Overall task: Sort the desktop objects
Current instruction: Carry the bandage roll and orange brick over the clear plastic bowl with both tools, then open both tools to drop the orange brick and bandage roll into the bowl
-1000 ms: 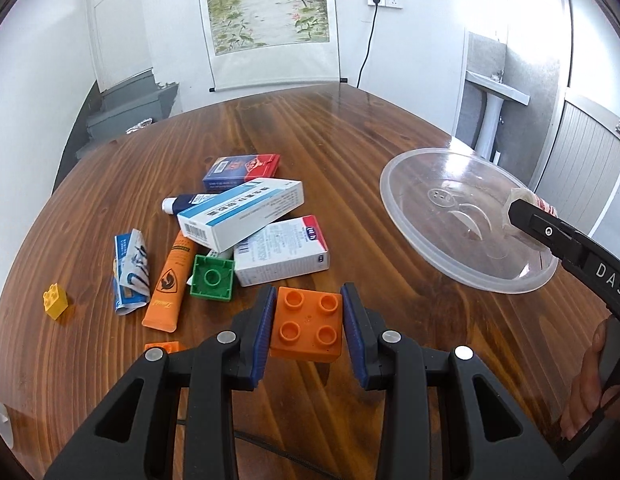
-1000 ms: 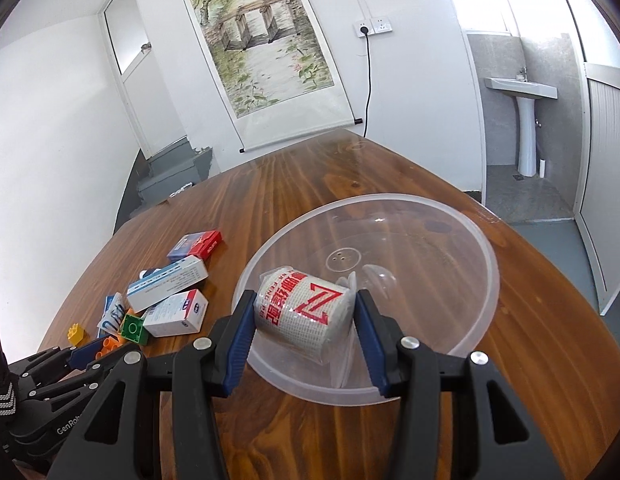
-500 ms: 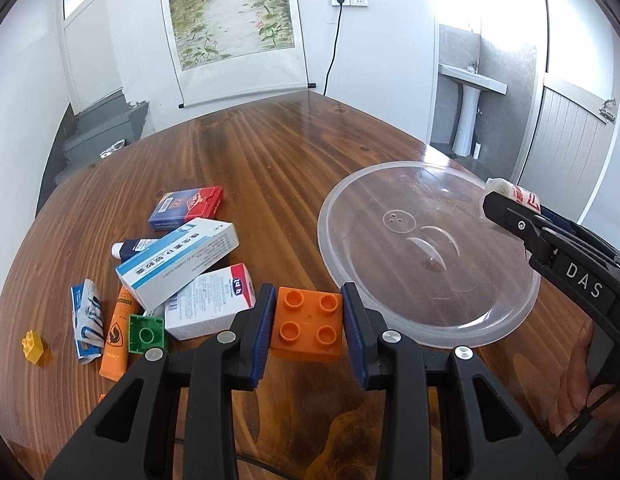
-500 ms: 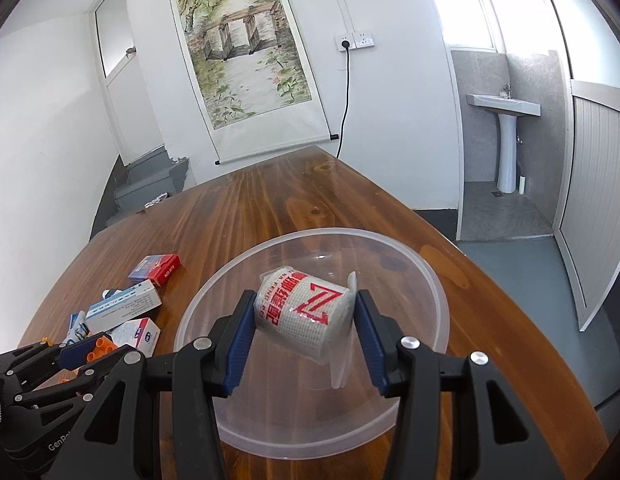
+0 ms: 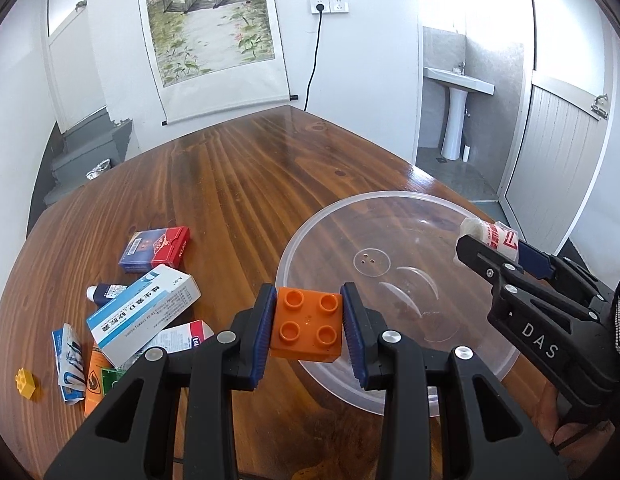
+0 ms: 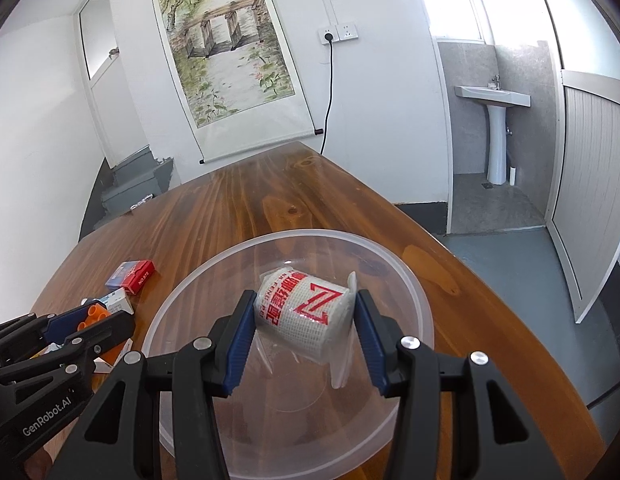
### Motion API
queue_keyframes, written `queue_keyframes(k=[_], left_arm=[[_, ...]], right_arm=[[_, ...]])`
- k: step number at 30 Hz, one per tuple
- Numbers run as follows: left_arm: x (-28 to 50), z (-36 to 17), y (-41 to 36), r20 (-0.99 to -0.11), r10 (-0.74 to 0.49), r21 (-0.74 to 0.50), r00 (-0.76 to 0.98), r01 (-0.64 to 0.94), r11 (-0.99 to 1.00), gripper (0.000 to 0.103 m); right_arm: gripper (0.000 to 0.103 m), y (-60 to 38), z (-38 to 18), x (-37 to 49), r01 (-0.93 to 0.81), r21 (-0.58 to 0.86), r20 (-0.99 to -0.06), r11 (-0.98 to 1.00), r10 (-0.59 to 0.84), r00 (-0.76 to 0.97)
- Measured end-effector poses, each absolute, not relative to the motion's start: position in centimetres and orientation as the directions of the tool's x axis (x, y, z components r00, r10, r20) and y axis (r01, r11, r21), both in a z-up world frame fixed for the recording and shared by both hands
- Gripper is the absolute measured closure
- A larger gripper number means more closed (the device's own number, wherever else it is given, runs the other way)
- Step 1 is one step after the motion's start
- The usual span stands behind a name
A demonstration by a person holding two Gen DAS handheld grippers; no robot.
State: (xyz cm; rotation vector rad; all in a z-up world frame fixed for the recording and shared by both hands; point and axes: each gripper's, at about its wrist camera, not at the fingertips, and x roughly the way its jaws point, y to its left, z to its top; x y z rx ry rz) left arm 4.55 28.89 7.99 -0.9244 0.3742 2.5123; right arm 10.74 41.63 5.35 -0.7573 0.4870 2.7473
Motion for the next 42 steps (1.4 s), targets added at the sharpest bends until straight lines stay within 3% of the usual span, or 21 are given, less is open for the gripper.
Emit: queue_keyframes(k=[19, 33, 34, 37, 38, 42], left_arm=[[3.7, 6.6, 30.4, -0.689, 0.301, 0.103, -0.659, -0.5, -0.86, 0.067], [2.8, 5.2, 30.8, -0.719, 0.365, 0.026, -0.592, -0.548, -0.836, 0.067], [2.9, 5.2, 30.9, -0.722, 0.375, 0.017, -0.582, -0.556, -0.831, 0.065], [3.3, 5.4, 31.0, -0.712, 0.393, 0.012, -0.582, -0.57, -0.821, 0.032], [3.6, 5.6, 30.9, -0.698, 0.396, 0.02, -0.597, -0.569, -0.822, 0.027], [4.3, 6.5, 30.7, -0.663, 0.413, 0.034, -0.624, -0.577, -0.816, 0.025]], right_arm=[[0.05, 41.8, 5.2, 11.0, -0.328, 0.265, -0.539, -0.907, 0.143, -0.83], [0.049, 42.3, 4.9, 11.0, -0.349, 0.268, -0.549, -0.898, 0.156, -0.821], [0.049, 42.3, 4.9, 11.1, -0.352, 0.271, -0.547, -0.896, 0.157, -0.822], [0.04, 42.7, 4.9, 11.1, -0.356, 0.289, -0.546, -0.889, 0.153, -0.824], [0.039, 42.7, 4.9, 11.2, -0.359, 0.291, -0.544, -0.887, 0.155, -0.824], [0.034, 42.9, 5.1, 11.4, -0.366, 0.294, -0.532, -0.883, 0.167, -0.83]])
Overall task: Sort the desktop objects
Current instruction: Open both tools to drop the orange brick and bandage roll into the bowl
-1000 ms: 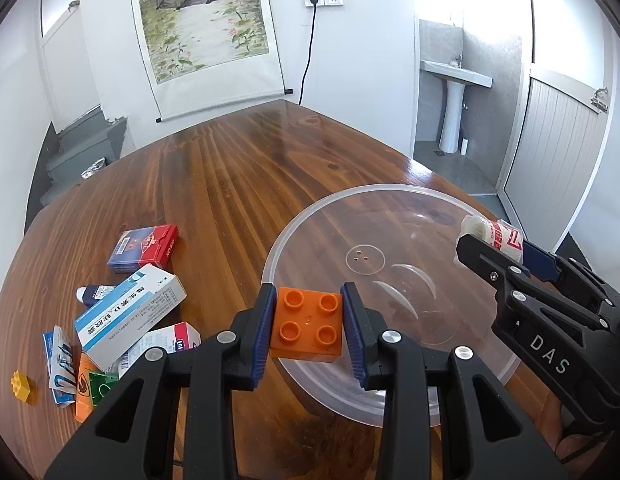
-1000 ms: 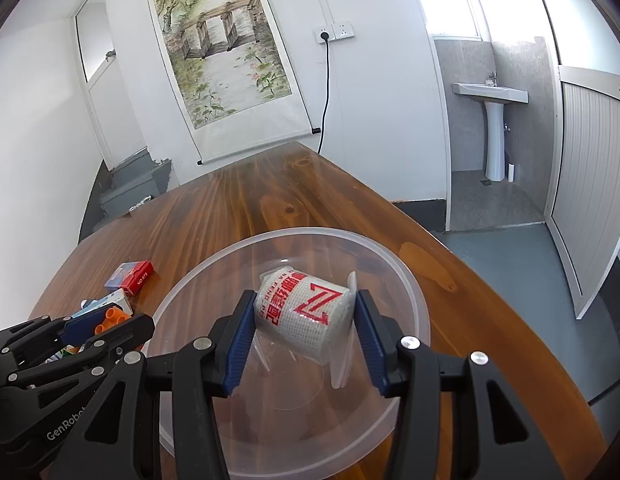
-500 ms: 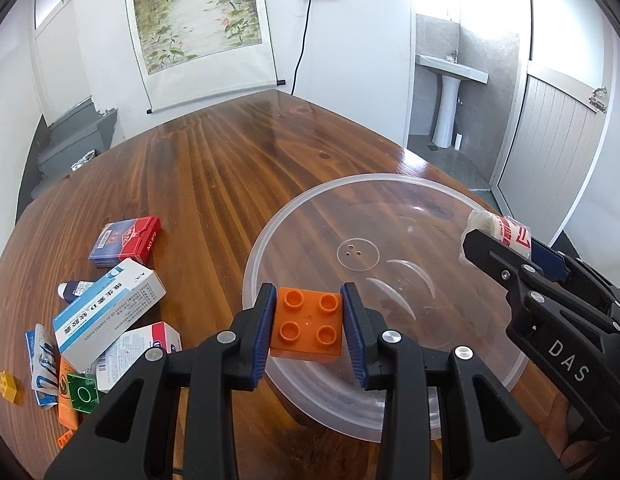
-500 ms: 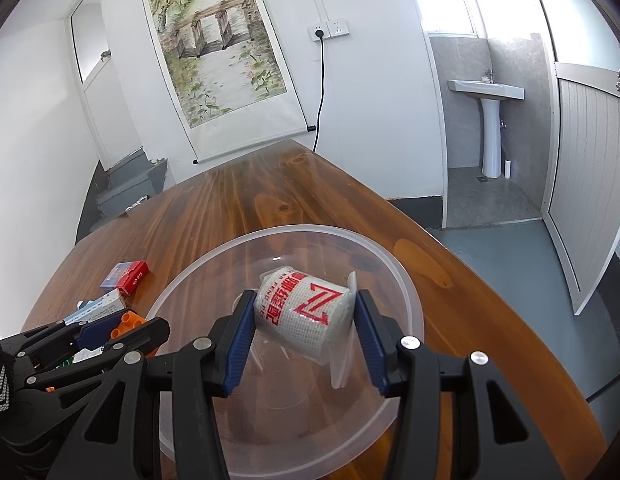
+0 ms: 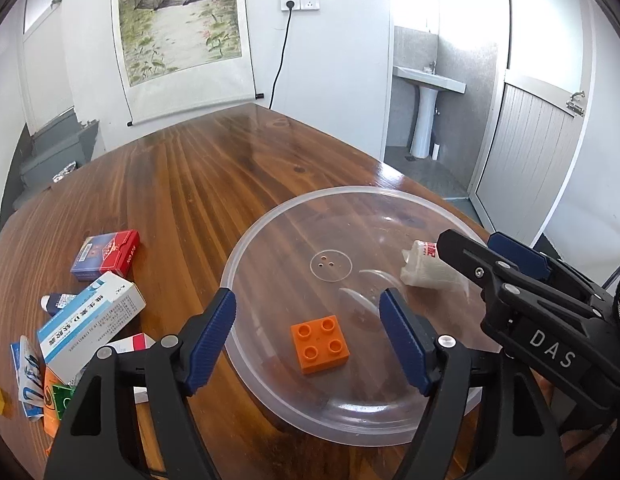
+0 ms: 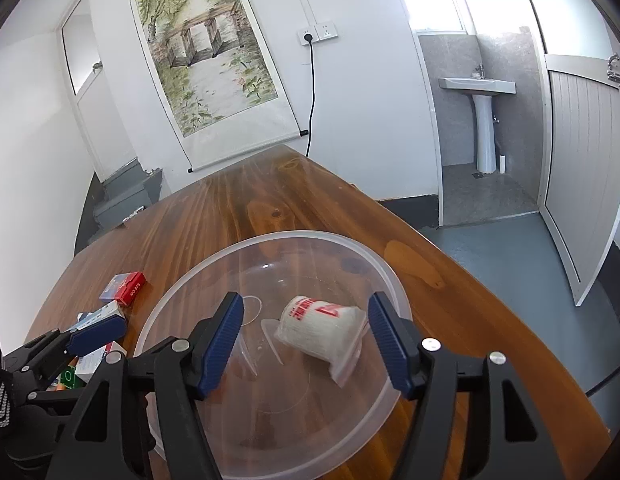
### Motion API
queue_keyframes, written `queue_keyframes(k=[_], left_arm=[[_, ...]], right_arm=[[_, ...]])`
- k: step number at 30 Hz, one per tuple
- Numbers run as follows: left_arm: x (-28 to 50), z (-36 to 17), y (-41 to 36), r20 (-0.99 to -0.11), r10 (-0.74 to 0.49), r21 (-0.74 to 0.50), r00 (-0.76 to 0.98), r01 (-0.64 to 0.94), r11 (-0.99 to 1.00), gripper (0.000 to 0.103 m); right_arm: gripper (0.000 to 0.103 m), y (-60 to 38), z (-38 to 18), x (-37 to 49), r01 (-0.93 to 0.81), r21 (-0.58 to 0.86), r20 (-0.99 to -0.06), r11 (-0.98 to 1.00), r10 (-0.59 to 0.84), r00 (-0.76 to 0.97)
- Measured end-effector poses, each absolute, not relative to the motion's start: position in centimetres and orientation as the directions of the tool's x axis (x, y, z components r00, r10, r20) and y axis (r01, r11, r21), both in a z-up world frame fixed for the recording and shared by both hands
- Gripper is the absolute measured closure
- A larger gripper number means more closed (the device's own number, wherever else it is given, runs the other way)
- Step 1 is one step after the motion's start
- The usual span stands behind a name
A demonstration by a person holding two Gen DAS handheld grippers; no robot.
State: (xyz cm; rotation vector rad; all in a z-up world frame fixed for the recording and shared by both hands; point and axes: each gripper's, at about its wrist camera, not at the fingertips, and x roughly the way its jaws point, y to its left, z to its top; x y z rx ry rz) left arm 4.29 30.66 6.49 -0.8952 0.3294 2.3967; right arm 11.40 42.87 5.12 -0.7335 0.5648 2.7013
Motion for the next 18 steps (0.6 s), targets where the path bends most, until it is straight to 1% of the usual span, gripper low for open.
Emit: queue_keyframes(k=[5, 13, 18], left_arm=[[4.0, 6.4, 30.2, -0.672, 0.426, 0.001, -0.606, -0.576, -0.817, 0.025], [2.7, 6.7, 28.3, -0.662, 0.496, -0.12, -0.562, -0.575, -0.81, 0.025], [2.3, 7.0, 27.3, -0.636, 0.561, -0.208, -0.53, -0.583, -0.786, 0.02]], right_arm=[[0.034, 43.1, 5.2, 11.5, -0.38, 0.29, -0.53, -0.878, 0.183, -0.828], [0.034, 43.2, 5.1, 11.5, -0.387, 0.285, -0.533, -0.877, 0.191, -0.824], [0.034, 43.2, 5.1, 11.5, -0.388, 0.278, -0.534, -0.879, 0.195, -0.823]])
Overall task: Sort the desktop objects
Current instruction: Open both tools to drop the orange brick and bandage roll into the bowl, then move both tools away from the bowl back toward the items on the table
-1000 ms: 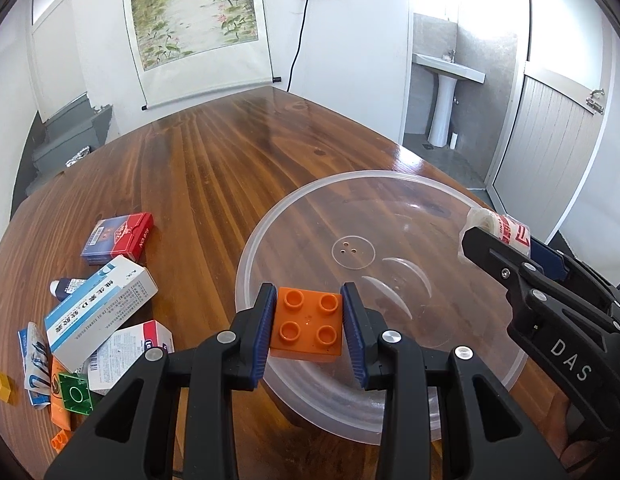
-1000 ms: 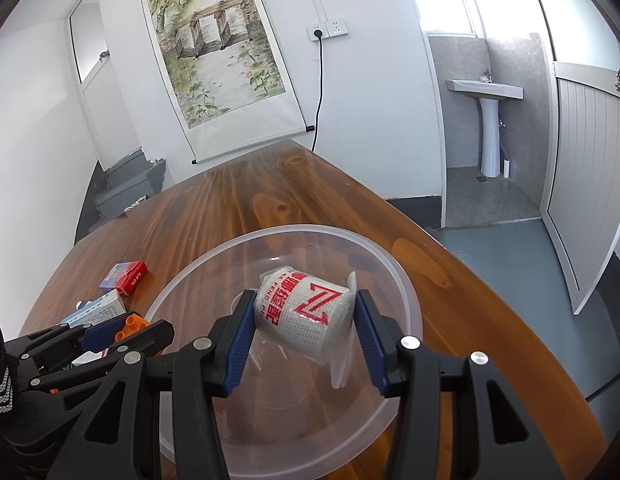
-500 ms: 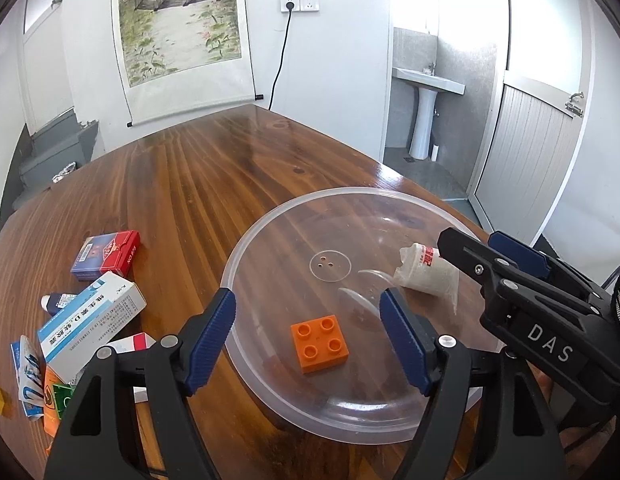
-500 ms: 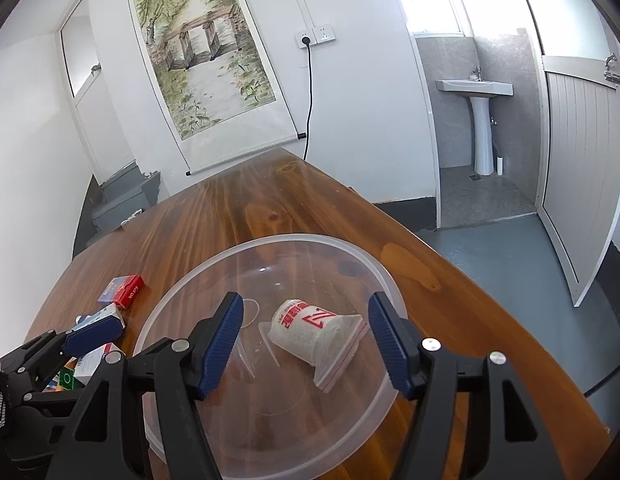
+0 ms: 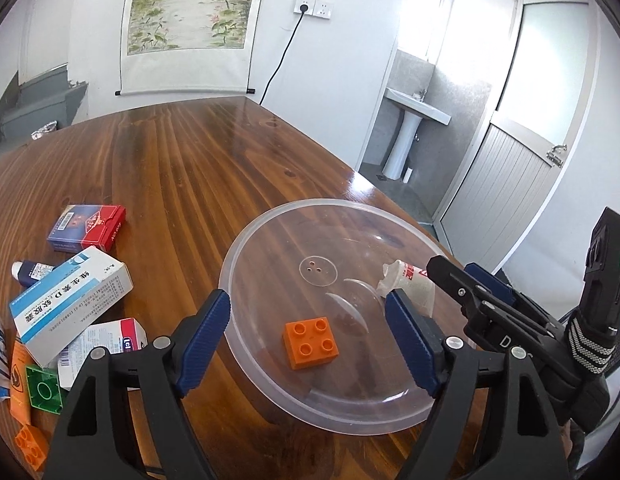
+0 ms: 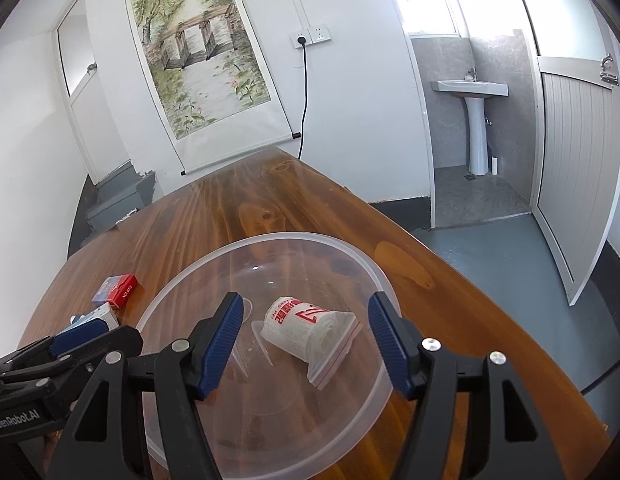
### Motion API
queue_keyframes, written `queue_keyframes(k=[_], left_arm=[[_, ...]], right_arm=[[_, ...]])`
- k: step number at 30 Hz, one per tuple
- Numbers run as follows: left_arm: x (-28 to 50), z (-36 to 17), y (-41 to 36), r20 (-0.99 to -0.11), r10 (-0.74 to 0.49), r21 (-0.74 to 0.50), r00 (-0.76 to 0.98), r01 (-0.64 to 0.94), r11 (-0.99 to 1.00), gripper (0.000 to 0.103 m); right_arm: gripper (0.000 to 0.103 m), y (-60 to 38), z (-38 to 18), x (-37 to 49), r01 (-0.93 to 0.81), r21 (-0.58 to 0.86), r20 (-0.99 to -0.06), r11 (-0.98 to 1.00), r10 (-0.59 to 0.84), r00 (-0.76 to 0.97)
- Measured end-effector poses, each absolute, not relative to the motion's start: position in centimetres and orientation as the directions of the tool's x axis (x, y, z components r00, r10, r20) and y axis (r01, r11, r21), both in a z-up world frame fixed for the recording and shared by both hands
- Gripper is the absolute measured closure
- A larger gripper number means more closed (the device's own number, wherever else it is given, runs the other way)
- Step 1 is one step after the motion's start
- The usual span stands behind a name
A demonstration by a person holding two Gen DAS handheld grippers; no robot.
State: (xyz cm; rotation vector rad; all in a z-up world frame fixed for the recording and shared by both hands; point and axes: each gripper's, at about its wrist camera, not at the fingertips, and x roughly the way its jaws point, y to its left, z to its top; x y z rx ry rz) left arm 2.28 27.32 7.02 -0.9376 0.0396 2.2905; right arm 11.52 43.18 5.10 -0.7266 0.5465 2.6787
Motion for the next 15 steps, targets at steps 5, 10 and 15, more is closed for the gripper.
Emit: queue_keyframes(k=[5, 10, 15], left_arm=[[2.2, 6.9, 27.1, -0.635, 0.553, -0.21, -0.539, -0.568, -0.796, 0.02], [2.7, 6.9, 27.0, -0.642, 0.515, -0.169, -0.568, -0.551, -0.817, 0.02], [3.6, 7.2, 25.9, -0.635, 0.486, -0.143, -0.601, -0.527, -0.838, 0.02]], right_arm=[[0.034, 43.1, 5.1, 11.6, -0.39, 0.277, -0.534, -0.878, 0.196, -0.822], [0.034, 43.0, 5.0, 11.7, -0.394, 0.274, -0.535, -0.877, 0.202, -0.82], [0.034, 42.9, 4.9, 11.7, -0.398, 0.266, -0.538, -0.878, 0.207, -0.817]])
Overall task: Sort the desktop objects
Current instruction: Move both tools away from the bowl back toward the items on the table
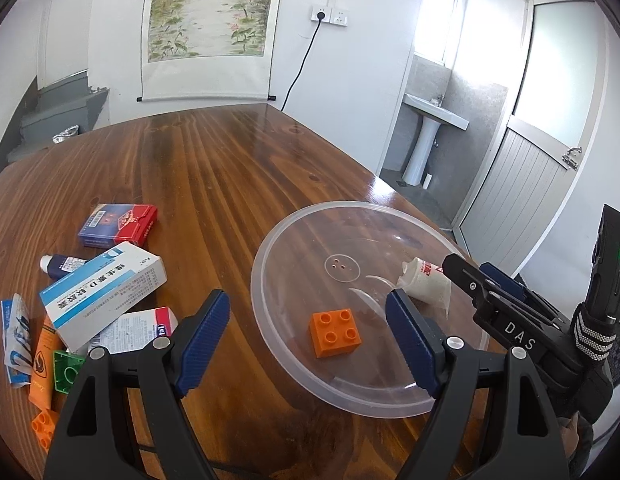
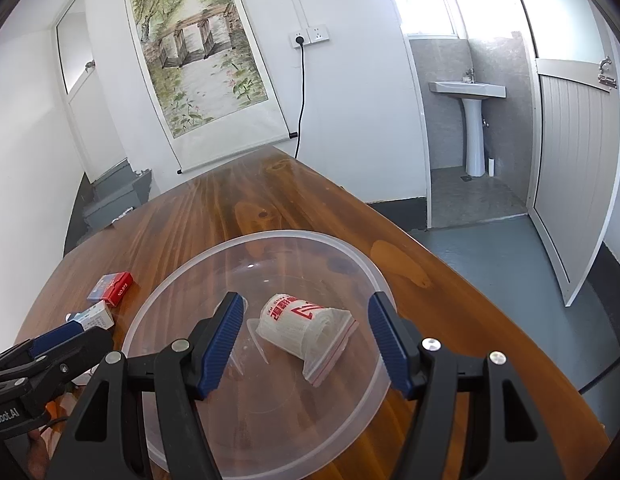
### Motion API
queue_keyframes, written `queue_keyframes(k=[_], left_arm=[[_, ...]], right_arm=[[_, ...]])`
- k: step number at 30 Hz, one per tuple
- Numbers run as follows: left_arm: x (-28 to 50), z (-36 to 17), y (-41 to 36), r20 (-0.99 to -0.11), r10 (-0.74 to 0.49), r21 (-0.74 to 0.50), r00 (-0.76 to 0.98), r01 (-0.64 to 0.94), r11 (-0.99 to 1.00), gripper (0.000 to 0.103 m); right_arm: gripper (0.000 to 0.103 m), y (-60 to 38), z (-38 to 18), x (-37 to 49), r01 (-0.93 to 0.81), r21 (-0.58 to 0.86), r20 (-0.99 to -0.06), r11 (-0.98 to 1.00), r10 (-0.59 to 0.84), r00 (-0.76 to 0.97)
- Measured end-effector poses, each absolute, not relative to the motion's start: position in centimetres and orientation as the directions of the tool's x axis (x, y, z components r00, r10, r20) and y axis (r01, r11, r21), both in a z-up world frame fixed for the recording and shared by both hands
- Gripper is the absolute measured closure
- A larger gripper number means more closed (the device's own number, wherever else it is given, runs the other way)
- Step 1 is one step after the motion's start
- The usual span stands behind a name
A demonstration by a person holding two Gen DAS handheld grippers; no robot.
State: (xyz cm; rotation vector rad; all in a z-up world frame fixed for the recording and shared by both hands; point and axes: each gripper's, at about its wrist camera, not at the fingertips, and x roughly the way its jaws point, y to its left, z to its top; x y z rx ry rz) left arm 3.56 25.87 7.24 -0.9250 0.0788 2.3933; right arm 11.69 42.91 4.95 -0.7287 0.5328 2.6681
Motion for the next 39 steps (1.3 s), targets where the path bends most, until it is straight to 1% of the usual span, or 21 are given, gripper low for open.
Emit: queue_keyframes(k=[4, 10, 19, 27, 35, 39], left_arm=[[4.0, 7.5, 24.3, -0.627, 0.458, -0.131, -0.63, -0.494, -0.859, 0.02], [4.4, 7.4, 21.1, -0.621, 0.435, -0.157, -0.652, -0.441, -0.884, 0.02], [3.7, 6.6, 15.2, -0.632, 0.341, -0.165, -0.696, -0.31, -0.936, 0.02], [3.2, 6.1, 10.5, -0.638, 0.257, -0.143, -0.726, -0.217, -0.966, 0.02], [2.6, 6.0, 5.8, -0.642, 0.168, -0.116, -0.748, -0.122, -0.986, 0.02], [2.4, 6.1, 3.6, -0.641, 0.122, -0.093, -0.758, -0.081, -0.992, 0.02]], right_arm=[[0.034, 42.9, 5.0, 11.8, -0.396, 0.267, -0.531, -0.879, 0.209, -0.821], [0.034, 42.7, 5.0, 11.8, -0.392, 0.268, -0.526, -0.88, 0.207, -0.825], [0.034, 42.3, 5.0, 11.6, -0.392, 0.271, -0.532, -0.879, 0.202, -0.822], [0.034, 41.1, 4.9, 11.3, -0.377, 0.246, -0.542, -0.893, 0.196, -0.817], [0.034, 38.0, 5.0, 10.5, -0.297, 0.221, -0.545, -0.929, 0.135, -0.828], [0.03, 36.3, 5.4, 10.3, -0.254, 0.217, -0.537, -0.943, 0.102, -0.838]])
